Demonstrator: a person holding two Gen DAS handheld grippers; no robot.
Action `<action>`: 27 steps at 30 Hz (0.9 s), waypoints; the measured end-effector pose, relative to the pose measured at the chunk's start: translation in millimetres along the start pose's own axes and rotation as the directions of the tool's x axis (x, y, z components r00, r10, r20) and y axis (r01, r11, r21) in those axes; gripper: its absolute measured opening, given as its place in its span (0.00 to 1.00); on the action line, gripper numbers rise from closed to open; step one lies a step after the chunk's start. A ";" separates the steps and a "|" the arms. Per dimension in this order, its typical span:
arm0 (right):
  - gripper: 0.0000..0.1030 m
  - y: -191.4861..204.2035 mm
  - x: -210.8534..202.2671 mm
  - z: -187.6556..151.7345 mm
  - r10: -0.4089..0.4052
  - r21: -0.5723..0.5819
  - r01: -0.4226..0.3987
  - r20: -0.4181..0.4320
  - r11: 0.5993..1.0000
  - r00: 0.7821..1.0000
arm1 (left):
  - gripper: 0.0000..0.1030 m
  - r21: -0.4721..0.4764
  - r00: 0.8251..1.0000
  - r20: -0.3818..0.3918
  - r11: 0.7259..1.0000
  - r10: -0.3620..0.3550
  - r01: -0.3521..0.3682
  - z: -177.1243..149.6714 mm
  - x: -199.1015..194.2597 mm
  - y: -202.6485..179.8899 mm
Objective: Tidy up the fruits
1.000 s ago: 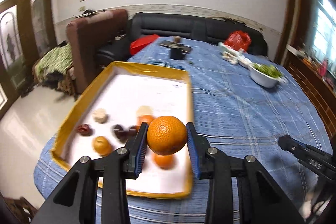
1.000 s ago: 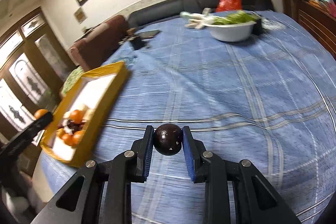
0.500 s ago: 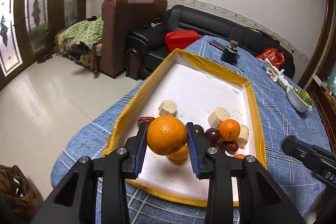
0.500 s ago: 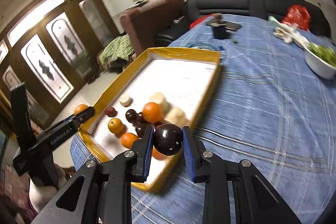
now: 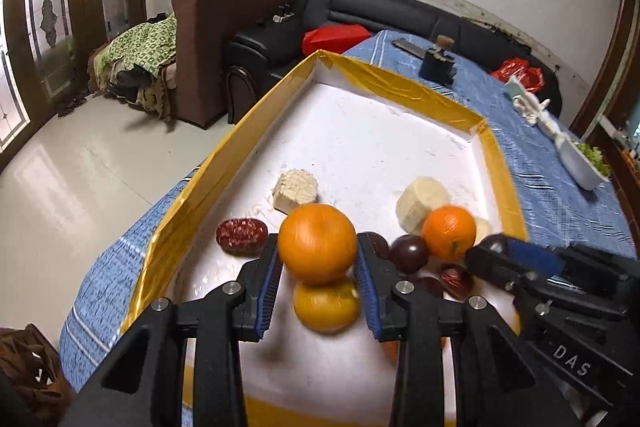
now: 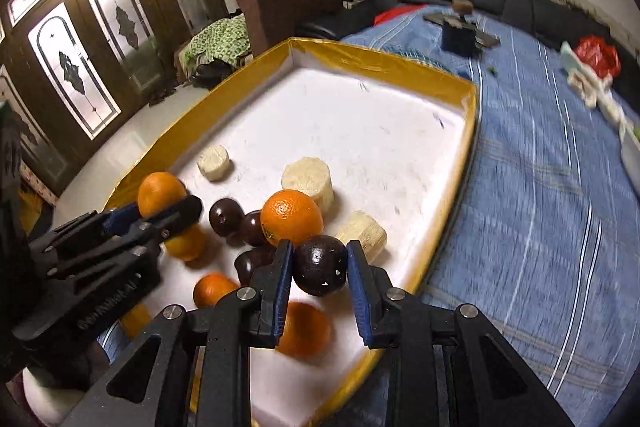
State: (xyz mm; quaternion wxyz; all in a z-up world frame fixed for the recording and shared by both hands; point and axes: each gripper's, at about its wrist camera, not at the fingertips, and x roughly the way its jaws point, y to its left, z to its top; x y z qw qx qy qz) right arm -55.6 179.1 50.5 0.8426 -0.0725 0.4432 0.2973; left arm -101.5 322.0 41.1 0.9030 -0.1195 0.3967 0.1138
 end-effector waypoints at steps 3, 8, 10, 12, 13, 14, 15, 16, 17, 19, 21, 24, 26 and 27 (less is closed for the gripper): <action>0.30 0.3 8.7 14.2 -0.042 -0.033 0.042 0.008 0.999 0.999 | 0.35 -0.018 1.000 -0.005 1.000 0.025 -0.025 3.0 7.6 3.4; 0.32 1.6 13.8 29.4 -0.105 -0.069 0.107 0.034 0.992 0.994 | 0.51 -0.040 1.000 0.002 0.999 0.012 -0.012 4.6 5.4 6.6; 0.32 2.4 12.8 29.5 -0.094 -0.070 0.096 0.037 0.993 0.995 | 0.57 -0.041 1.000 0.008 0.999 -0.011 0.012 4.4 3.3 5.3; 0.42 1.6 9.8 26.5 -0.058 -0.048 0.060 0.042 0.997 0.997 | 0.62 -0.044 0.999 0.024 0.998 -0.035 0.036 3.2 -1.9 3.5; 0.47 0.4 7.8 24.7 -0.047 -0.031 0.048 0.048 0.998 0.998 | 0.62 -0.046 0.999 0.031 0.998 -0.035 0.037 3.6 -3.7 3.7; 0.49 -1.0 4.5 22.3 -0.049 -0.013 0.050 0.060 0.999 0.997 | 0.64 -0.050 0.998 0.043 0.998 -0.040 0.043 3.4 -7.2 4.3; 0.53 -1.6 1.4 20.5 -0.044 -0.001 0.044 0.070 0.999 0.997 | 0.66 -0.056 0.998 0.057 0.998 -0.037 0.040 3.5 -11.3 5.2; 0.59 -3.7 -2.8 18.7 -0.036 0.013 0.035 0.082 0.999 0.996 | 0.74 -0.063 0.997 0.075 0.998 -0.027 0.032 3.4 -16.3 7.3; 0.62 -6.2 -7.8 16.6 -0.031 0.030 0.028 0.095 0.999 0.995 | 0.79 -0.071 0.995 0.093 0.997 -0.023 0.030 3.7 -21.3 9.2; 0.68 -10.3 -18.7 12.5 -0.025 0.059 0.018 0.121 0.998 0.992 | 0.80 -0.089 0.991 0.135 0.996 -0.010 0.022 4.2 -34.3 14.1; 0.68 -12.6 -30.9 6.2 -0.026 0.077 0.015 0.149 0.997 0.988 | 0.82 -0.101 0.984 0.177 0.995 0.017 0.001 4.4 -48.0 16.9; 0.69 -16.2 -48.0 -5.7 -0.033 0.103 0.014 0.181 0.995 0.983 | 0.85 -0.105 0.971 0.229 0.993 0.073 -0.050 3.3 -63.6 15.5; 0.70 -18.5 -57.8 -15.4 -0.040 0.116 0.017 0.199 0.993 0.979 | 0.90 -0.102 0.953 0.270 0.988 0.139 -0.115 1.0 -74.2 9.6; 0.70 -19.4 -61.6 -19.4 -0.046 0.122 0.022 0.204 0.992 0.978 | 0.92 -0.099 0.936 0.302 0.982 0.181 -0.158 -1.7 -82.1 3.7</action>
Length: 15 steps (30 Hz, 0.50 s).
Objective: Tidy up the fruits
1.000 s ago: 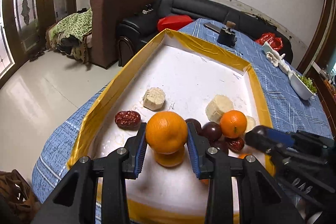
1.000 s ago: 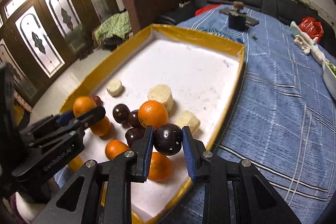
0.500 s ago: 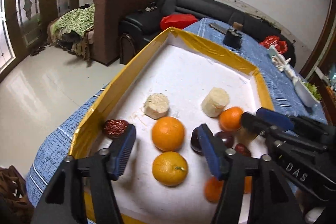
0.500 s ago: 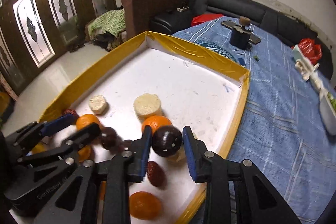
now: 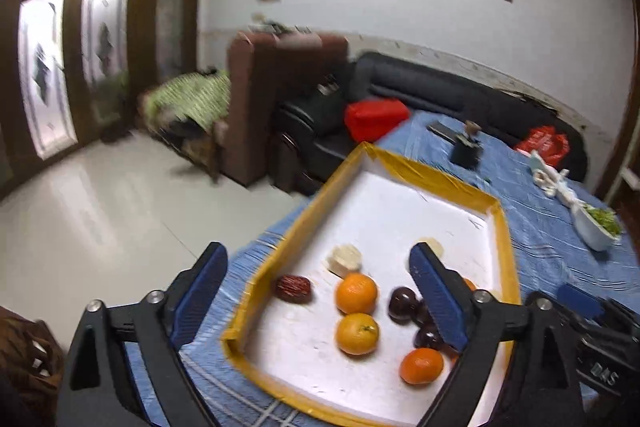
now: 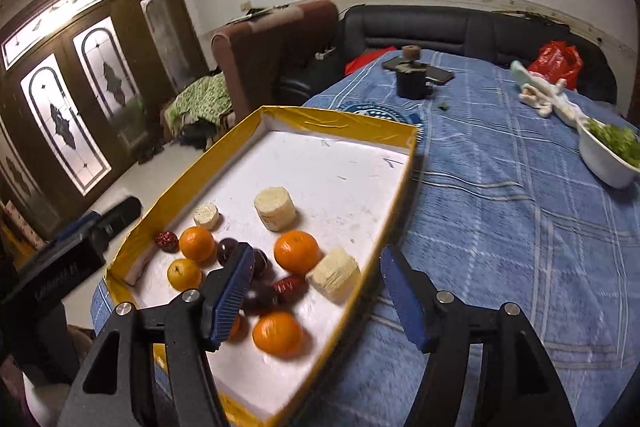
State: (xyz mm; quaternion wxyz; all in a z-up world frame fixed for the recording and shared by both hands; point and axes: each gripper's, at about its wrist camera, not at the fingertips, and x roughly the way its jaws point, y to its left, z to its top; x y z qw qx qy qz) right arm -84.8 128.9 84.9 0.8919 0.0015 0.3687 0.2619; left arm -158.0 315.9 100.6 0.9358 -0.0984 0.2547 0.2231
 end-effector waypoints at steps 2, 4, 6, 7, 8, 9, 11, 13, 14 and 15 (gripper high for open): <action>0.71 -4.1 -11.0 -7.4 -0.007 0.015 0.007 0.013 1.000 1.000 | 0.97 0.018 0.997 0.058 0.998 0.052 -0.053 0.1 -14.5 -6.1; 0.73 -8.6 -19.7 -13.5 -0.010 0.034 0.009 0.021 0.999 1.000 | 1.00 0.033 0.992 0.106 0.997 0.073 -0.077 1.9 -27.7 -10.8; 0.74 -14.5 -28.6 -18.9 -0.006 0.061 0.004 0.031 0.998 0.999 | 1.00 0.047 0.987 0.144 0.996 0.072 -0.079 3.3 -41.7 -17.1; 0.75 -17.5 -32.4 -21.2 -0.003 0.074 0.000 0.035 0.997 0.999 | 1.00 0.049 0.984 0.163 0.996 0.070 -0.078 4.0 -48.9 -20.1; 0.75 -20.5 -36.0 -23.2 0.001 0.083 -0.004 0.038 0.997 0.999 | 1.00 0.051 0.983 0.172 0.996 0.066 -0.076 4.8 -53.5 -22.0; 0.75 -22.3 -39.8 -25.7 0.001 0.089 -0.004 0.040 0.996 0.999 | 1.00 0.052 0.982 0.180 0.996 0.064 -0.074 5.5 -58.6 -24.9; 0.76 -24.3 -46.0 -30.3 -0.001 0.091 -0.003 0.044 0.996 0.999 | 1.00 0.055 0.981 0.182 0.995 0.070 -0.082 5.7 -65.6 -29.9; 0.79 -27.1 -53.4 -35.6 -0.001 0.094 -0.004 0.053 0.996 0.999 | 1.00 0.069 0.983 0.171 0.994 0.066 -0.079 3.9 -70.2 -35.8; 0.80 -28.3 -56.4 -37.8 -0.002 0.095 -0.003 0.058 0.996 0.998 | 1.00 0.076 0.984 0.165 0.994 0.067 -0.080 2.5 -71.6 -38.4; 0.82 -29.4 -59.7 -40.2 -0.003 0.095 -0.003 0.063 0.995 0.998 | 1.00 0.086 0.986 0.155 0.993 0.068 -0.082 0.8 -72.8 -43.1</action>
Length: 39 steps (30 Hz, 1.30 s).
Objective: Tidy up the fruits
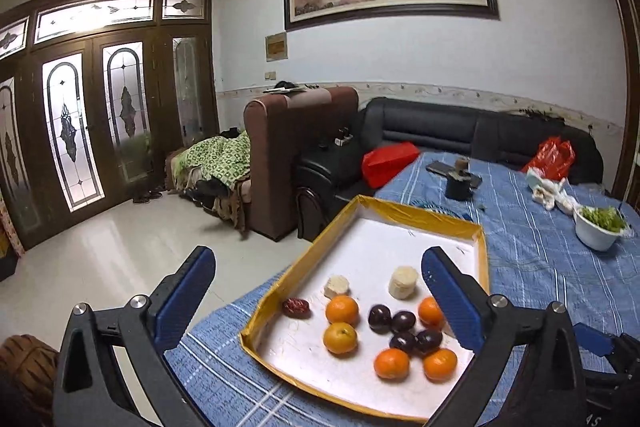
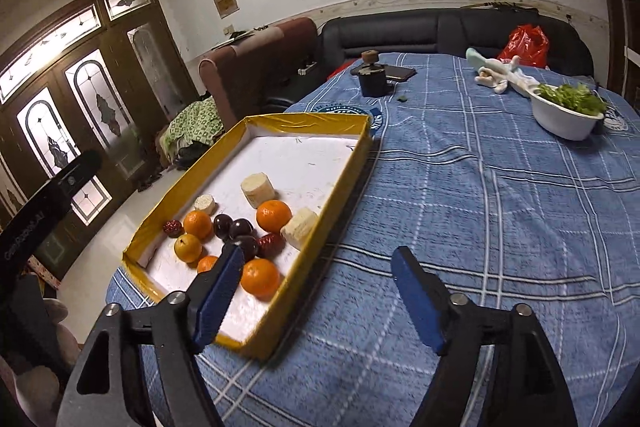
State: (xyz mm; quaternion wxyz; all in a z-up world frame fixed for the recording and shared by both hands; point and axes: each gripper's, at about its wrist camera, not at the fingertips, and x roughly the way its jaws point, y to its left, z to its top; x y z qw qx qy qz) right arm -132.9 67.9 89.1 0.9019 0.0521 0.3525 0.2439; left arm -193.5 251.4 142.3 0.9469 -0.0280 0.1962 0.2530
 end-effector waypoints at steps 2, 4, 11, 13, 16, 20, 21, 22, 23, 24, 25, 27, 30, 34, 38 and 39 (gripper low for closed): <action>0.83 -3.9 -6.8 -4.6 -0.002 0.002 0.002 0.012 1.000 1.000 | 1.00 0.015 1.000 -0.016 1.000 -0.015 0.015 -1.9 -1.6 -5.2; 0.84 -8.5 -12.0 -7.5 -0.003 0.009 0.002 0.019 1.000 1.000 | 1.00 0.031 0.999 -0.038 0.999 -0.030 0.031 -4.7 -4.2 -13.4; 0.86 -29.6 -20.8 -16.7 -0.019 0.068 0.017 0.029 0.998 0.999 | 1.00 0.068 0.994 -0.085 0.995 -0.071 0.077 -11.5 -8.9 -37.1; 0.86 -34.7 -20.8 -19.1 -0.024 0.082 0.022 0.026 0.996 0.999 | 1.00 0.075 0.993 -0.089 0.994 -0.075 0.082 -12.7 -10.9 -41.4; 0.86 -39.4 -21.3 -21.8 -0.041 0.092 0.039 0.025 0.995 0.999 | 1.00 0.086 0.993 -0.089 0.992 -0.079 0.087 -13.7 -12.6 -48.6; 0.86 -40.5 -23.1 -24.7 -0.101 0.089 0.097 0.044 0.991 0.994 | 1.00 0.080 0.995 -0.063 0.993 -0.078 0.083 -13.4 -19.0 -51.1; 0.86 -40.1 -24.1 -25.3 -0.114 0.086 0.110 0.052 0.990 0.992 | 1.00 0.071 0.996 -0.047 0.995 -0.071 0.074 -12.3 -22.1 -50.0; 0.86 -39.5 -25.0 -26.0 -0.123 0.080 0.118 0.058 0.990 0.991 | 1.00 0.065 0.997 -0.036 0.996 -0.062 0.064 -11.6 -24.1 -49.0; 0.86 -38.8 -26.5 -26.6 -0.127 0.073 0.122 0.064 0.990 0.990 | 1.00 0.059 0.999 -0.017 0.997 -0.044 0.045 -10.1 -27.9 -47.6; 0.86 -36.9 -29.0 -27.4 -0.132 0.061 0.128 0.079 0.990 0.988 | 1.00 0.050 1.000 0.010 0.999 -0.017 0.017 -8.4 -32.8 -45.6; 0.87 -35.2 -31.0 -28.0 -0.136 0.052 0.132 0.091 0.990 0.987 | 1.00 0.035 0.999 0.045 0.999 0.022 -0.023 -7.0 -40.4 -42.8; 0.87 -30.0 -34.4 -28.6 -0.140 0.026 0.138 0.110 0.990 0.984 | 1.00 0.013 0.994 0.087 0.997 0.071 -0.072 -6.5 -50.7 -37.8; 0.90 -25.2 -35.0 -28.5 -0.116 0.004 0.117 0.115 0.993 0.987 | 1.00 -0.003 0.987 0.128 0.995 0.099 -0.099 -10.3 -58.1 -33.9; 0.90 -20.1 -29.7 -30.7 -0.094 -0.018 0.096 0.084 0.995 0.992 | 1.00 0.051 0.999 0.018 0.998 0.030 -0.031 -10.5 -42.0 -40.3; 0.91 -18.9 -25.7 -33.8 -0.092 -0.025 0.094 0.061 0.995 0.994 | 1.00 0.076 0.999 -0.053 0.997 0.003 0.002 -17.0 -29.8 -45.6; 0.91 -18.6 -24.8 -34.1 -0.095 -0.028 0.097 0.057 0.995 0.994 | 1.00 0.077 0.998 -0.070 0.997 -0.005 0.011 -18.3 -27.0 -46.0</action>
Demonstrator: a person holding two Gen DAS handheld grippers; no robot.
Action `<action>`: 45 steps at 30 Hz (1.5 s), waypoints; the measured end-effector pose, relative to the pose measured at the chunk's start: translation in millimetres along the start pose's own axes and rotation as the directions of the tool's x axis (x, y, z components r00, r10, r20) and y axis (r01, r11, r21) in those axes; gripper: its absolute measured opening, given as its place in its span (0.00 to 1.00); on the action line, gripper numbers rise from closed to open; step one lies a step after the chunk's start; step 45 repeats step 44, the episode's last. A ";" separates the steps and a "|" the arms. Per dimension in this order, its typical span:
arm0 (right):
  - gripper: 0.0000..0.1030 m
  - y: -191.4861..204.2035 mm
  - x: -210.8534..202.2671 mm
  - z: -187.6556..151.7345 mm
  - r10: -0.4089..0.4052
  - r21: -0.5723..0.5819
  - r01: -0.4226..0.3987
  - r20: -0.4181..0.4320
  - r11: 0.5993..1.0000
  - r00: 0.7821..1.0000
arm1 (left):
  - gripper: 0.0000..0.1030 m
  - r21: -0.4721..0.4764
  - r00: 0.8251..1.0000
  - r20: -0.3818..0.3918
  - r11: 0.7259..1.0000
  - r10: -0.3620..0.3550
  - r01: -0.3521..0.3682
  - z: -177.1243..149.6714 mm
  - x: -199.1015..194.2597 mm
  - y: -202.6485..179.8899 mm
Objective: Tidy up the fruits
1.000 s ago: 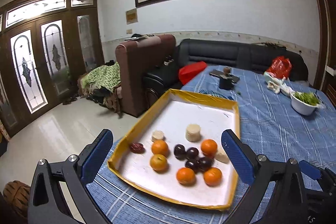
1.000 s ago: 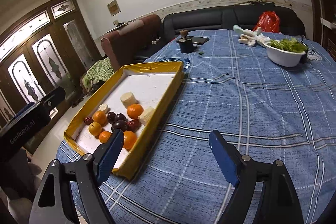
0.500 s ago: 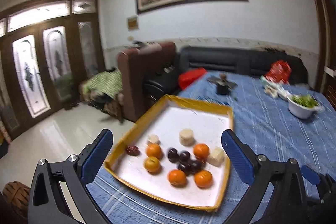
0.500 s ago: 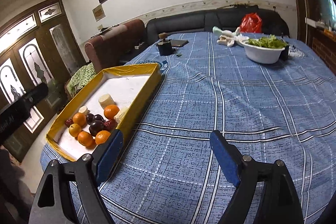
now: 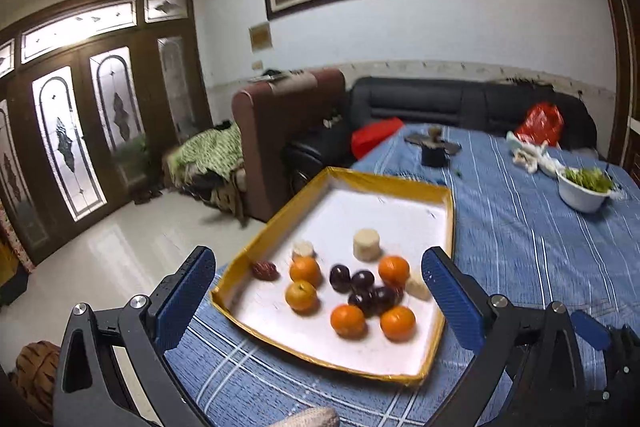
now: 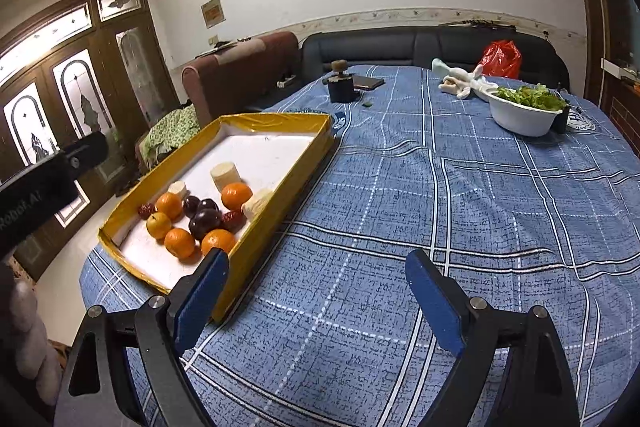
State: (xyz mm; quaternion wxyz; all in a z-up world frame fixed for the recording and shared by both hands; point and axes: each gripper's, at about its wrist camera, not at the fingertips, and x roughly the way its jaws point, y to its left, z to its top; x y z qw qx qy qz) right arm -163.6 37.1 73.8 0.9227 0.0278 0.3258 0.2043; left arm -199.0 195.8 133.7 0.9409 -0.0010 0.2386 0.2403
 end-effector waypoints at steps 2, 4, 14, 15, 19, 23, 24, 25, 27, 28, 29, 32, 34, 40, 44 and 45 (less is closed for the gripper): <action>0.91 0.4 1.0 -0.8 -0.003 -0.004 0.003 -0.006 1.000 1.000 | 1.00 -0.004 0.999 -0.033 1.000 -0.023 0.023 -2.5 5.8 0.7; 0.92 1.1 1.3 -1.9 -0.006 -0.007 0.006 -0.009 1.000 1.000 | 1.00 -0.013 0.997 -0.064 0.999 -0.046 0.046 -5.2 10.3 1.5; 0.93 7.8 6.0 -5.7 -0.010 -0.030 0.009 -0.032 1.000 0.999 | 1.00 -0.040 0.983 -0.147 0.993 -0.113 0.108 -12.9 24.8 4.2; 0.93 8.3 6.4 -6.0 -0.010 -0.031 0.009 -0.034 0.999 0.999 | 1.00 -0.040 0.982 -0.150 0.993 -0.116 0.111 -13.7 25.6 4.4; 0.93 10.6 7.7 -6.5 -0.010 -0.035 0.008 -0.040 0.999 0.999 | 1.00 -0.045 0.979 -0.162 0.992 -0.120 0.115 -16.4 28.1 4.9; 0.93 14.2 7.1 -8.0 -0.009 -0.045 0.007 -0.039 0.999 0.999 | 1.00 -0.046 0.978 -0.164 0.992 -0.128 0.122 -17.1 29.3 5.8; 0.93 15.1 6.9 -8.5 -0.008 -0.049 0.006 -0.039 0.999 0.999 | 1.00 -0.050 0.977 -0.163 0.990 -0.138 0.131 -17.2 28.7 6.2; 0.93 15.9 6.6 -9.2 -0.006 -0.051 0.004 -0.039 0.999 0.999 | 1.00 -0.052 0.976 -0.162 0.989 -0.145 0.138 -17.3 28.3 6.6; 0.93 17.7 6.4 -10.8 -0.003 -0.059 0.001 -0.042 0.998 0.999 | 1.00 -0.051 0.977 -0.155 0.989 -0.145 0.138 -17.1 26.8 7.3; 0.93 18.6 6.3 -11.4 -0.003 -0.064 0.000 -0.043 0.998 0.999 | 1.00 -0.052 0.978 -0.151 0.989 -0.144 0.137 -16.6 26.3 8.0; 0.93 19.8 6.0 -11.4 -0.003 -0.066 0.000 -0.044 0.998 0.999 | 1.00 -0.054 0.979 -0.147 0.989 -0.144 0.137 -16.2 25.5 8.5; 0.93 22.2 4.0 -11.9 -0.002 -0.074 -0.001 -0.040 0.997 0.999 | 1.00 -0.063 0.979 -0.144 0.989 -0.143 0.135 -15.7 24.4 10.2; 0.93 22.3 2.0 -12.2 -0.002 -0.074 -0.001 -0.035 0.997 0.999 | 1.00 -0.057 0.977 -0.150 0.988 -0.149 0.142 -16.3 23.9 9.5; 0.93 19.7 -3.0 -12.1 0.040 -0.037 -0.041 -0.048 0.998 0.998 | 1.00 -0.054 0.974 -0.156 0.986 -0.165 0.158 -17.3 18.6 10.6; 0.93 19.3 -11.8 -11.1 0.042 -0.033 -0.043 -0.030 0.999 0.999 | 1.00 -0.056 0.971 -0.156 0.983 -0.181 0.175 -11.8 10.4 10.9; 0.93 19.3 -11.8 -11.1 0.042 -0.033 -0.043 -0.030 0.999 0.999 | 1.00 -0.056 0.971 -0.156 0.983 -0.181 0.175 -11.8 10.4 10.9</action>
